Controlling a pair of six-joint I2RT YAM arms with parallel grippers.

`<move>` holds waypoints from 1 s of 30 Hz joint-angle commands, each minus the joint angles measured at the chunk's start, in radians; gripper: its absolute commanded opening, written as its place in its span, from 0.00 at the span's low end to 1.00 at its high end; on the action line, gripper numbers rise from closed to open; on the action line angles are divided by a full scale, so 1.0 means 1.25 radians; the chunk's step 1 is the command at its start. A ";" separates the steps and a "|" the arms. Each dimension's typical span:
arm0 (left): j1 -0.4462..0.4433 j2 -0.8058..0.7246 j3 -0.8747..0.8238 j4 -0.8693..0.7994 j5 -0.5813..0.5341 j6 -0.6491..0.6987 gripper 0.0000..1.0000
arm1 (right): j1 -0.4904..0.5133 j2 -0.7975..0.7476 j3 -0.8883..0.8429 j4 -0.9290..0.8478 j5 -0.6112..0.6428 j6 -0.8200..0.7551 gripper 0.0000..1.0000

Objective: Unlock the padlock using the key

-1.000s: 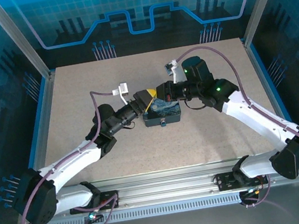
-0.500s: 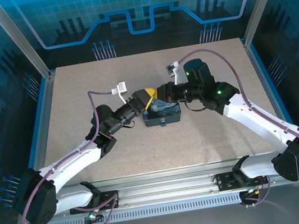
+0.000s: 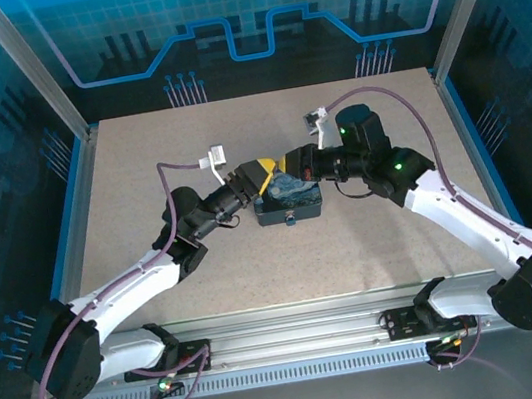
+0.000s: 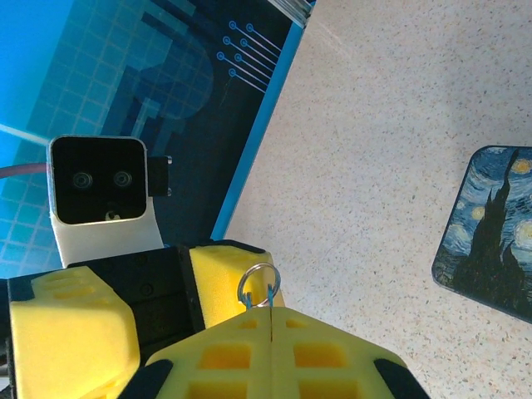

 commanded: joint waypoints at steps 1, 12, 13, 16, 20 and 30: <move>0.000 0.018 -0.015 0.045 0.029 -0.024 0.47 | -0.013 -0.019 -0.014 0.031 0.012 0.013 0.00; -0.002 0.050 -0.025 0.107 0.049 -0.047 0.71 | -0.015 -0.002 -0.014 0.076 -0.034 0.044 0.00; -0.001 0.050 -0.026 0.112 0.047 -0.046 0.72 | -0.016 -0.001 -0.017 0.085 -0.041 0.050 0.00; -0.002 0.053 -0.028 0.143 0.042 -0.046 0.75 | -0.015 0.007 -0.021 0.105 -0.060 0.065 0.00; -0.001 0.055 -0.032 0.187 0.036 -0.046 0.78 | -0.014 0.014 -0.025 0.130 -0.084 0.084 0.00; -0.001 0.079 -0.058 0.317 0.024 -0.085 0.81 | -0.005 0.040 -0.030 0.188 -0.108 0.120 0.00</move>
